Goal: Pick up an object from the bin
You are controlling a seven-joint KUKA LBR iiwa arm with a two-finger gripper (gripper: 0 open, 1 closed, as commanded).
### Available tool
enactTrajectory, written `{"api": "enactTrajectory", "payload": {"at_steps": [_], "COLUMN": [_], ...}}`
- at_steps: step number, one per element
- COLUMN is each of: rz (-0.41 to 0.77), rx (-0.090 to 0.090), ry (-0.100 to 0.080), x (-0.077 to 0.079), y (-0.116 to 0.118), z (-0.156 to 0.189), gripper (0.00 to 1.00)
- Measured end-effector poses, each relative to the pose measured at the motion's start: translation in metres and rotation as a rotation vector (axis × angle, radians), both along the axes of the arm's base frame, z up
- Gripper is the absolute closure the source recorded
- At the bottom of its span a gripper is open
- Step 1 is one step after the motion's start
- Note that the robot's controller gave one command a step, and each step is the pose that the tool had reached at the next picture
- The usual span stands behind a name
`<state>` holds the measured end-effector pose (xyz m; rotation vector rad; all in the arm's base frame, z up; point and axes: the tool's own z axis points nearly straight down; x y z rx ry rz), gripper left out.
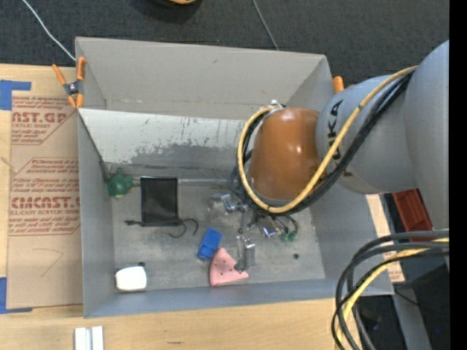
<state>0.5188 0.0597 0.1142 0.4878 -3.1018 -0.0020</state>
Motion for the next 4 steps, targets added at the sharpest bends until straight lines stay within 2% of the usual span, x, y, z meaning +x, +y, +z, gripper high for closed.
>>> {"api": "enactTrajectory", "payload": {"at_steps": [1, 2, 3, 4], "rz": [0.019, 0.418, 0.02, 0.618], "rx": [0.001, 0.002, 0.003, -0.001], "ry": [-0.004, -0.004, -0.005, -0.028], "x": [0.002, -0.021, 0.003, -0.034], "y": [0.027, 0.002, 0.028, -0.026], "z": [-0.044, -0.044, -0.044, -0.041], "gripper": [0.0, 0.0, 0.0, 1.0]}}
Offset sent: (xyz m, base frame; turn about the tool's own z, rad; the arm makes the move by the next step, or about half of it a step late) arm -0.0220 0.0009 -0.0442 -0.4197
